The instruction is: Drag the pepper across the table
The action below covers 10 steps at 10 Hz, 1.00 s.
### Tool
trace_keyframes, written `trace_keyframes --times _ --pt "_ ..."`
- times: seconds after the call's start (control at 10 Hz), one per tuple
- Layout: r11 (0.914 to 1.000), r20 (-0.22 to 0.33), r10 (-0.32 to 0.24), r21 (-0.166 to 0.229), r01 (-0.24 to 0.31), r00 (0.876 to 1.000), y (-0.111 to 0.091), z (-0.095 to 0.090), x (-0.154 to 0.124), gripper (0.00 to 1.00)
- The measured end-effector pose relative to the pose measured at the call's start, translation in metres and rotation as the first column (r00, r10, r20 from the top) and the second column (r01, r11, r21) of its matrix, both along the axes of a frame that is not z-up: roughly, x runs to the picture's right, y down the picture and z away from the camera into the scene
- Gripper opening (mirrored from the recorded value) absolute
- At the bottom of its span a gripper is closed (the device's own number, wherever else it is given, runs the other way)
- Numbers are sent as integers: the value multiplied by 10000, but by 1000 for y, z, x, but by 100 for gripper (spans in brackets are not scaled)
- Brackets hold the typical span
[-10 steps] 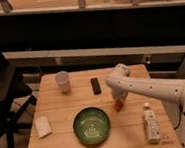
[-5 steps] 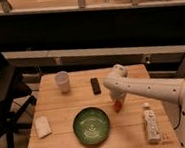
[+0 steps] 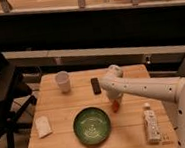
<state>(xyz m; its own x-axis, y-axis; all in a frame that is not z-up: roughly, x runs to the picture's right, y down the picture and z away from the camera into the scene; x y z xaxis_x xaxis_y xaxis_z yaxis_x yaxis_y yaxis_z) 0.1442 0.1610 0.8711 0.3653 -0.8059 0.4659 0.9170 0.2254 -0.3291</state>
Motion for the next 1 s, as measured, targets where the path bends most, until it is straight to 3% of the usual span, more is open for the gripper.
trace_keyframes --times 0.7,1.0 --pt "9983 371 -581 -16 582 9976 -10 2 -18 0" --pt "9963 550 -859 -41 863 9948 -14 4 -40 0"
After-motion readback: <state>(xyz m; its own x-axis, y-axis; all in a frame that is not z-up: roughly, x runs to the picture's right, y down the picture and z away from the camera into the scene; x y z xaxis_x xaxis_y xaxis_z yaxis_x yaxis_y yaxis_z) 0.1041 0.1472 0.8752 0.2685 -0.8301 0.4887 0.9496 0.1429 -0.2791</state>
